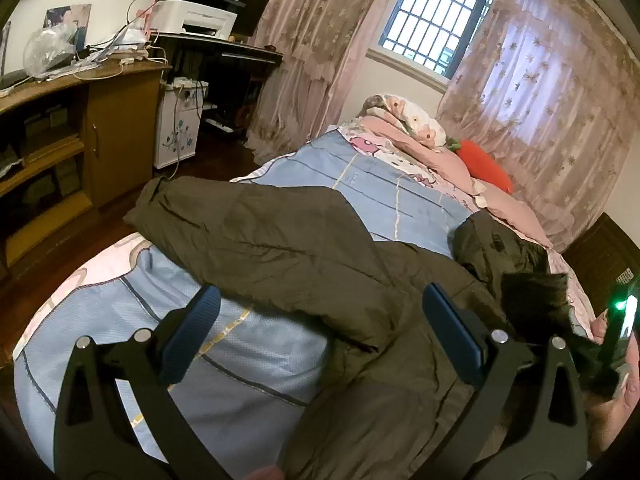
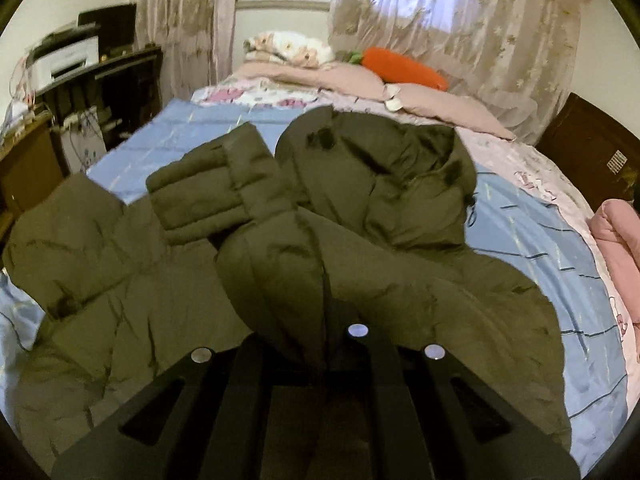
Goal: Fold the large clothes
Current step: 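Open the right tool, release the sleeve and lift away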
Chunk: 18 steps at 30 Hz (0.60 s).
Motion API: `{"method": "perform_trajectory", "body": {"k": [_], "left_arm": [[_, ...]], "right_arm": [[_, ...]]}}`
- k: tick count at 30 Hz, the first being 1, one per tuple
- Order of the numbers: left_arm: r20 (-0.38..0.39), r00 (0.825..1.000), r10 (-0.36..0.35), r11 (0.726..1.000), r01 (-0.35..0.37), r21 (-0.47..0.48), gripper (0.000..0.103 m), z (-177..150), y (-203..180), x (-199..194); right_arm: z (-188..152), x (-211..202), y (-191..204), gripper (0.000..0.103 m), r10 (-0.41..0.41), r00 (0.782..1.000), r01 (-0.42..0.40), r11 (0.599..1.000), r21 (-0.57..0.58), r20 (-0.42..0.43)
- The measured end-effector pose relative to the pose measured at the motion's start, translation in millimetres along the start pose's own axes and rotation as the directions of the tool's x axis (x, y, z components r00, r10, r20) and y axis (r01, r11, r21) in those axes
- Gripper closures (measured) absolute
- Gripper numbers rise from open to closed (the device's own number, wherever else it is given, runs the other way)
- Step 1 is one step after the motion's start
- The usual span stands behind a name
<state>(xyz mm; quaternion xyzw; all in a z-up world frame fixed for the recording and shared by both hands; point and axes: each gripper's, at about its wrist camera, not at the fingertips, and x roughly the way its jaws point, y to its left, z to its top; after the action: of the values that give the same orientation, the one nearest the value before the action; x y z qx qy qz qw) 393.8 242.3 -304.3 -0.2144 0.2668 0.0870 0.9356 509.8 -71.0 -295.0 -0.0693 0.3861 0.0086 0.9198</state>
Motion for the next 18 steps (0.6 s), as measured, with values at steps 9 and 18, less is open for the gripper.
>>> {"method": "perform_trajectory", "body": {"k": [9, 18], "left_arm": [[-0.007, 1.0, -0.002, 1.0, 0.002, -0.008, 0.002, 0, 1, 2], [-0.011, 1.0, -0.001, 1.0, 0.001, -0.007, 0.002, 0, 1, 5]], "right_arm": [[-12, 25, 20, 0.097, -0.009, 0.997, 0.007, 1.0, -0.018, -0.073], [-15, 29, 19, 0.049, -0.001, 0.994, 0.0, 1.0, -0.005, -0.114]]}}
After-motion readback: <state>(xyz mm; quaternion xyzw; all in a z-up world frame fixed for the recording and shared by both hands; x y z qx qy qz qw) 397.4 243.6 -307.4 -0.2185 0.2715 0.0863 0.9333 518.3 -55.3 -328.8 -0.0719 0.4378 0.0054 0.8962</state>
